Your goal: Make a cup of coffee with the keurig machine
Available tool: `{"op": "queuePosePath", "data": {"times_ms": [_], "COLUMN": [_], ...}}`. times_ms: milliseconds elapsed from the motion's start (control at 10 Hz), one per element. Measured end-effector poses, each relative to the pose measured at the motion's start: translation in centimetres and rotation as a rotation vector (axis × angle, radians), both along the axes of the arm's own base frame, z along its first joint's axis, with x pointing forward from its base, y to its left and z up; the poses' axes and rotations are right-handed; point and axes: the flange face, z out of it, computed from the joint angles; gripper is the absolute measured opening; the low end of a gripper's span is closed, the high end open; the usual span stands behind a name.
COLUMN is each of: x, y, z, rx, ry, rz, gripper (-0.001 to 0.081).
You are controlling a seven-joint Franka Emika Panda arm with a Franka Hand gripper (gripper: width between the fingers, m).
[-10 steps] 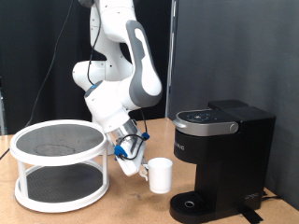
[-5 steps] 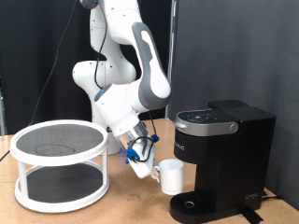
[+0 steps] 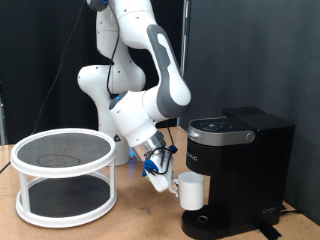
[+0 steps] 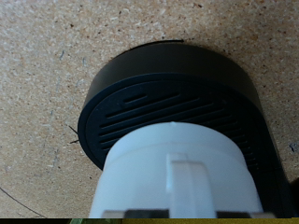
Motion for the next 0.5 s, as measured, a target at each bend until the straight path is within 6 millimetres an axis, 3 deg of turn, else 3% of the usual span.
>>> {"op": "queuePosePath", "data": {"times_ms": [500], "x": [1.3], "y": [0.8], "z": [-0.3], "rx": [0.002], "ry": [-0.001], "rz": [-0.010], "gripper": [0.0003]}}
